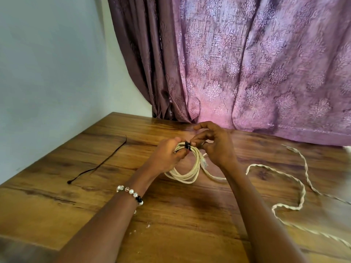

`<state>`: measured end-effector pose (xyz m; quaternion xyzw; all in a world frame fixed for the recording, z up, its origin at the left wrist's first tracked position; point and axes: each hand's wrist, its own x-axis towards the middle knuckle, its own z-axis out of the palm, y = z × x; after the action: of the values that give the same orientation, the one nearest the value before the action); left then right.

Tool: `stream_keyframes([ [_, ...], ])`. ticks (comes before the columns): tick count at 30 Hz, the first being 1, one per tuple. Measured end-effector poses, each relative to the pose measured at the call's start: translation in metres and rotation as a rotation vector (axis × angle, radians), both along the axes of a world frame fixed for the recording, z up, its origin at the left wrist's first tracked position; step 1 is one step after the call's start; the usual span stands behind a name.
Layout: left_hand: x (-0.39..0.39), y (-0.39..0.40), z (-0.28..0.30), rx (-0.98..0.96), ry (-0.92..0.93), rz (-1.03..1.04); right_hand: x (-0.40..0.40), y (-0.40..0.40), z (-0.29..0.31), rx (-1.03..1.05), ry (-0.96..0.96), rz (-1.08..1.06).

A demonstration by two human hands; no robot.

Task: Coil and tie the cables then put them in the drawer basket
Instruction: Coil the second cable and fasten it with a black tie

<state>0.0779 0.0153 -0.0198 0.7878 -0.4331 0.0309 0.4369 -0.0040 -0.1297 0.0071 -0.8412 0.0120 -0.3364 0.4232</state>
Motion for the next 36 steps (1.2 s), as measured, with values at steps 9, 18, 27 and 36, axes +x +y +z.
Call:
stream_keyframes([
  [9,0.001,-0.001,0.000,-0.008,0.032,0.013,-0.002,-0.003,-0.002,0.423,0.140,0.078],
  [18,-0.006,-0.003,0.001,-0.007,0.036,-0.017,0.001,-0.002,-0.001,0.498,0.118,0.115],
  [27,-0.007,-0.004,0.002,-0.112,0.204,-0.044,-0.003,0.001,0.000,0.587,0.107,0.162],
  [36,-0.003,-0.007,-0.002,-0.262,0.444,-0.053,-0.012,-0.005,0.004,0.604,0.299,0.175],
])
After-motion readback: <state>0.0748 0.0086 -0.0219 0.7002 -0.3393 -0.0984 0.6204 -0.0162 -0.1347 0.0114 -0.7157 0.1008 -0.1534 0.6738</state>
